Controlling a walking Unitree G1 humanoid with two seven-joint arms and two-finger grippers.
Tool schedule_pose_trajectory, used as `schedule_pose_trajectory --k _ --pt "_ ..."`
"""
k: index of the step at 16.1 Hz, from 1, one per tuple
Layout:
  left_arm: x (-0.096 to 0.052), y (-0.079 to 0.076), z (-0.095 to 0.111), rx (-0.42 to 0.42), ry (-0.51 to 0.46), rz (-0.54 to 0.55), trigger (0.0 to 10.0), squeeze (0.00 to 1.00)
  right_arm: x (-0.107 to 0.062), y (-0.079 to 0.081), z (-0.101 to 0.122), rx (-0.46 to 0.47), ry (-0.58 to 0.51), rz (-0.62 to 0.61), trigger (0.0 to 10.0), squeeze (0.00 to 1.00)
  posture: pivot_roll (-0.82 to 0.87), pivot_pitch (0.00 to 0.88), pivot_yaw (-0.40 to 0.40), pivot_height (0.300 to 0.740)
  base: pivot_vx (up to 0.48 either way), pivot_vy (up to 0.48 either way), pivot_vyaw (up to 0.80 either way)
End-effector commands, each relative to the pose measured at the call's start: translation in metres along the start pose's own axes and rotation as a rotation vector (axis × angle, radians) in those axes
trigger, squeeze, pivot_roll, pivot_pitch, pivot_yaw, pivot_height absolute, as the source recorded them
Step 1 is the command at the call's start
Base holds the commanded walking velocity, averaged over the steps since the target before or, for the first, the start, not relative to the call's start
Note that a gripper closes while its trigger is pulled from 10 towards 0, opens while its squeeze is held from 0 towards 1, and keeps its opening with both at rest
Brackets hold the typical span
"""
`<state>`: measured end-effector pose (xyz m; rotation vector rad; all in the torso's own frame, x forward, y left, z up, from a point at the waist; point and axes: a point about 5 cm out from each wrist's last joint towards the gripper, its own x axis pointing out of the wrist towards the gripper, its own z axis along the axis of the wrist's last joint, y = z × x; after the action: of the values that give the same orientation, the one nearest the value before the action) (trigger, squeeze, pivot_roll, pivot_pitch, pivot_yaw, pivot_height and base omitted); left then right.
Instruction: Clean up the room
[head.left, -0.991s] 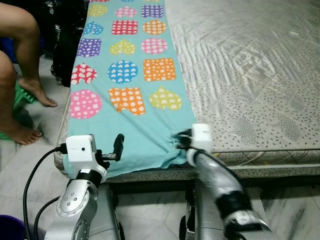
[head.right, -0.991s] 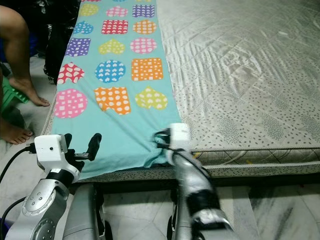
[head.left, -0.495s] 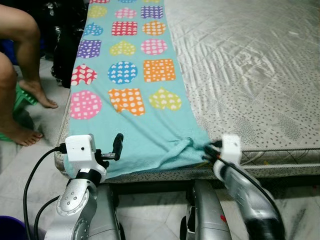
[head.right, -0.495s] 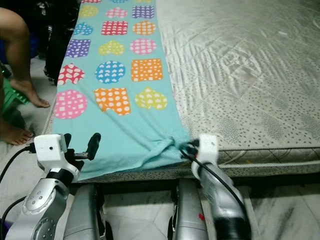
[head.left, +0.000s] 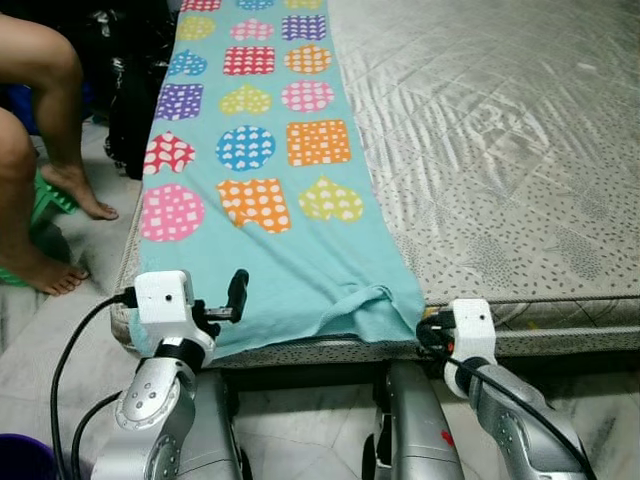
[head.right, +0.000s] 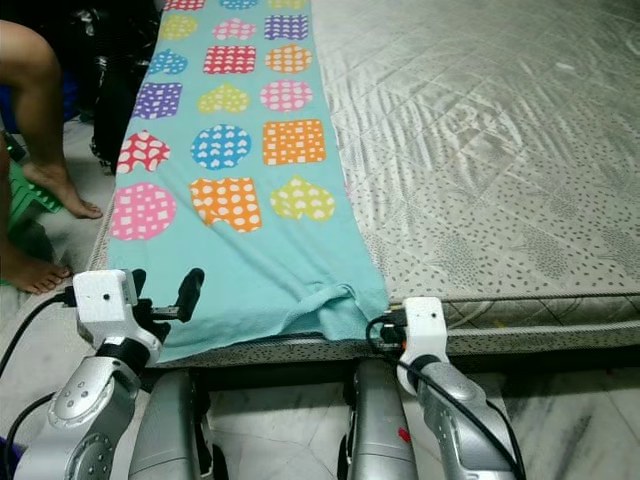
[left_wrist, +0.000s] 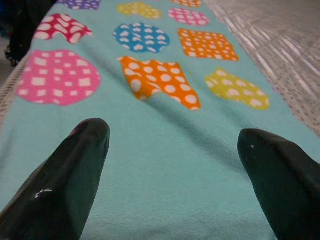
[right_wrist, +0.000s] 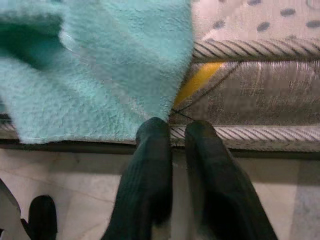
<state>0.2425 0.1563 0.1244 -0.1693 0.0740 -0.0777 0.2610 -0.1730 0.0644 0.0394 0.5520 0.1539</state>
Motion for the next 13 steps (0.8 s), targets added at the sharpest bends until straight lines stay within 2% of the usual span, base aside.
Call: schedule_pose_trajectory --k 1,3,4,5,7,10,11,12,13 --pt "-0.001 0.001 -0.004 0.001 0.025 -0.005 10.0 0.0 -0.003 0.002 0.003 -0.043 -0.009 0.0 10.0 1.0 -0.06 0.147 0.007 0.55 0.0 0.0 0.0" --pt "-0.001 0.001 -0.005 -0.001 0.026 -0.005 10.0 0.0 -0.005 -0.001 0.01 -0.124 -0.069 -0.035 10.0 1.0 -0.06 0.14 0.004 0.55 0.0 0.0 0.0" --pt "0.0 0.002 -0.005 -0.001 0.023 -0.003 10.0 0.0 -0.007 0.001 0.018 -0.095 -0.113 -0.018 10.0 1.0 -0.07 0.135 0.002 0.55 0.0 0.0 0.0" --pt "0.0 0.002 -0.004 -0.001 0.016 0.003 10.0 0.0 -0.01 0.012 0.027 -0.048 -0.159 0.082 10.0 1.0 -0.07 0.132 0.002 0.55 0.0 0.0 0.0" --pt "0.001 0.003 -0.004 -0.002 0.014 0.004 10.0 0.0 -0.013 0.02 0.029 -0.029 -0.174 0.149 10.0 1.0 -0.08 0.128 0.003 0.55 0.0 0.0 0.0" --pt "0.004 0.001 -0.004 -0.004 0.007 -0.001 10.0 0.0 -0.009 0.029 0.041 0.025 -0.216 0.134 10.0 1.0 -0.08 0.126 0.009 0.55 0.0 0.0 0.0" --pt "0.005 0.0 -0.003 -0.005 0.005 -0.004 10.0 0.0 -0.005 0.035 0.045 0.037 -0.224 0.132 10.0 1.0 -0.08 0.125 0.012 0.55 0.0 0.0 0.0" --pt "0.007 -0.002 -0.003 -0.006 0.002 -0.013 10.0 0.0 0.006 0.056 0.053 0.08 -0.232 0.146 10.0 1.0 -0.08 0.123 0.014 0.55 0.0 0.0 0.0" --pt "0.008 -0.003 -0.003 -0.007 0.001 -0.015 10.0 0.0 0.01 0.064 0.056 0.091 -0.234 0.152 10.0 1.0 -0.08 0.123 0.014 0.55 0.0 0.0 0.0"
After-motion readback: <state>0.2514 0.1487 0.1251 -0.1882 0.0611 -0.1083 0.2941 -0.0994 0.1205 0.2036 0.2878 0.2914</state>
